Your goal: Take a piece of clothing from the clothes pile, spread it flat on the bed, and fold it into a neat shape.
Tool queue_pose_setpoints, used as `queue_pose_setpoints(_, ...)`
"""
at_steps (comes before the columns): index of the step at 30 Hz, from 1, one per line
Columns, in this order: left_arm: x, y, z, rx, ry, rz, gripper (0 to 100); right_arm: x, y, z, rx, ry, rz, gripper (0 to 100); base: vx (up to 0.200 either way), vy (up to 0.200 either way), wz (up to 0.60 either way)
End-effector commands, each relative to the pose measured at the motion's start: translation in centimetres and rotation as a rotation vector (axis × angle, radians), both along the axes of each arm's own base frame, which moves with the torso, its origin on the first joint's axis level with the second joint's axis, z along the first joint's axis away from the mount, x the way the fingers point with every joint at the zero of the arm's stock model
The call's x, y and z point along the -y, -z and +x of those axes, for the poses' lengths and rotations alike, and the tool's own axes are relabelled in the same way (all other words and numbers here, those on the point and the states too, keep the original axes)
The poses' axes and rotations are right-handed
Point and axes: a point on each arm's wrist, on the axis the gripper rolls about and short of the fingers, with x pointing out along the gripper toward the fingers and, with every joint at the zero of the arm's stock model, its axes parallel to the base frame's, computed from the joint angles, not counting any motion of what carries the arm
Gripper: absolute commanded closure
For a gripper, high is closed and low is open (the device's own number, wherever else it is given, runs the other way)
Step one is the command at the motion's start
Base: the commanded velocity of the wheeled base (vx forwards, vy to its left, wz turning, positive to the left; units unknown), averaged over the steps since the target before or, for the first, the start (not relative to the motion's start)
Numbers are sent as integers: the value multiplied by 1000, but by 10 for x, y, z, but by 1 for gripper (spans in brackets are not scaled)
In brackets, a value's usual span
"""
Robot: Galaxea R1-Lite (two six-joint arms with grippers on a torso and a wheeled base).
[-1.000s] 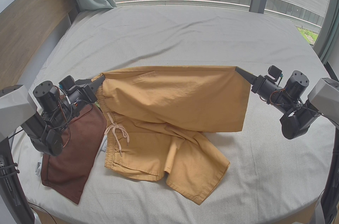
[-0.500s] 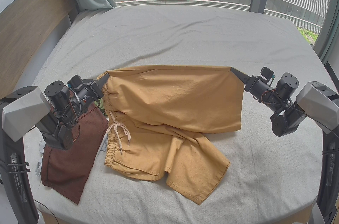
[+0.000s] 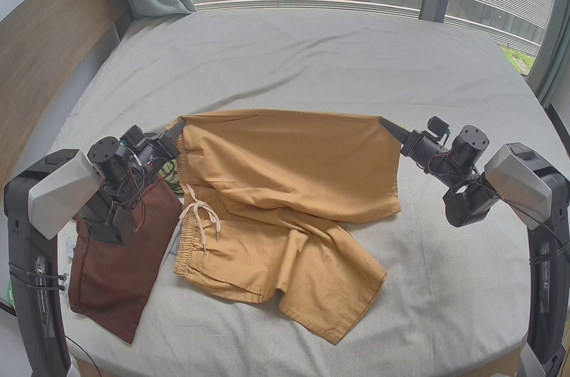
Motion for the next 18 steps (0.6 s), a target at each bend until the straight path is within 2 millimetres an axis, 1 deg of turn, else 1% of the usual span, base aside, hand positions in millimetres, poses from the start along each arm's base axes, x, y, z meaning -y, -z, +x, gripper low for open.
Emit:
queue_pose_setpoints(1,0,9,3,-14,0,1,100,-1,9,6,-3,1,0,100,0,0,0)
queue_pose_setpoints(5,1,12,8,-5,2,-3,100,-1,6,9,17,1,1,100,0,0,0)
queue_pose_setpoints(9,1,8,12,11,5,-13,100,-1,5,11,27,3,3,100,0,0,0)
queue_pose_setpoints(10,3,8,12,7,13,-28,0,0,3,12,32,5,5,100,0,0,0)
queue_pose_setpoints(11,4,7,12,-2,25,-52,0,0,2,12,37,5,5,100,0,0,0)
queue_pose_setpoints(12,5,7,11,-10,31,-69,0,1,1,13,41,10,7,0,0,0,0)
queue_pose_setpoints(16,16,7,8,-45,62,-118,0,3,1,13,47,46,18,0,0,0,0)
queue_pose_setpoints(18,18,13,5,-80,69,-121,0,5,4,12,38,50,16,0,0,0,0)
